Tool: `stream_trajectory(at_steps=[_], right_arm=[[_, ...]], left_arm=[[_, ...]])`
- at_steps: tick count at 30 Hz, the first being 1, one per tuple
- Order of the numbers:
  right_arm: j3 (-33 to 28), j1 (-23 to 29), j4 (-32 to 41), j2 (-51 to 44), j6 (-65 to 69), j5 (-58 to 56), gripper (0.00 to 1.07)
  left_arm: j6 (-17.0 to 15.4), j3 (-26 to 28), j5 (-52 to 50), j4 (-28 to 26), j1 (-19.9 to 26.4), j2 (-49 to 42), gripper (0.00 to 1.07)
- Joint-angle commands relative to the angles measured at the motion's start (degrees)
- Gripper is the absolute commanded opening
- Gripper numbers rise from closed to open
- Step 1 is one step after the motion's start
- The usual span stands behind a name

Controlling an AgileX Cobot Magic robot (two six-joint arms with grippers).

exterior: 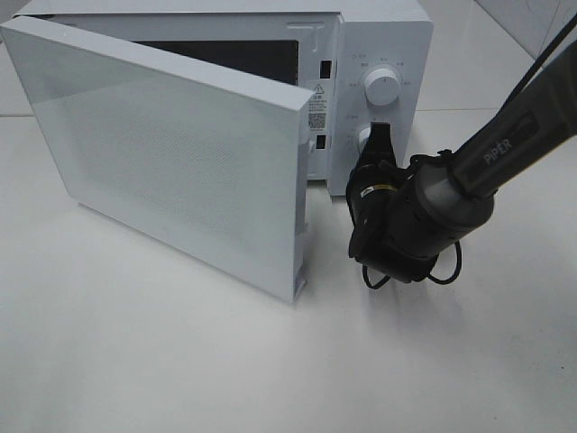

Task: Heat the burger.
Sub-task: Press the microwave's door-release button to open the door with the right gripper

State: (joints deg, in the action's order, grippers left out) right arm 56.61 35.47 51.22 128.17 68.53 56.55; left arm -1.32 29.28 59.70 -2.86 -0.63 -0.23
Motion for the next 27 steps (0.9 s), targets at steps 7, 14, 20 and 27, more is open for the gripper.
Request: stream_trajectory(at_steps=[7,14,20,27], right_arm=[[1.9,-2.5,-7.7,-2.6,-1.1,6.9,0.0],[-2.2,-1.8,-10.3,-5.0,-1.1,0.5,0.0],[-5.6,-1.5,-9.5,-8.1,-2.5,-1.9,0.0],[-12.4,-1.4,-9.9,-14.7,-9.3,-11.9,0.0]], left_arm=[[-0.1,-0.3,-0.4,-0.2,0.2,-1.2,0.98],[-0.1,-0.3,-0.4,-0.2,0.2,-1.2,0.98],[-0.1,-0.3,-0.4,-0.2,0.2,-1.2,0.98],[-0.1,-0.3,-0.4,-0.2,0.2,-1.2,0.98]])
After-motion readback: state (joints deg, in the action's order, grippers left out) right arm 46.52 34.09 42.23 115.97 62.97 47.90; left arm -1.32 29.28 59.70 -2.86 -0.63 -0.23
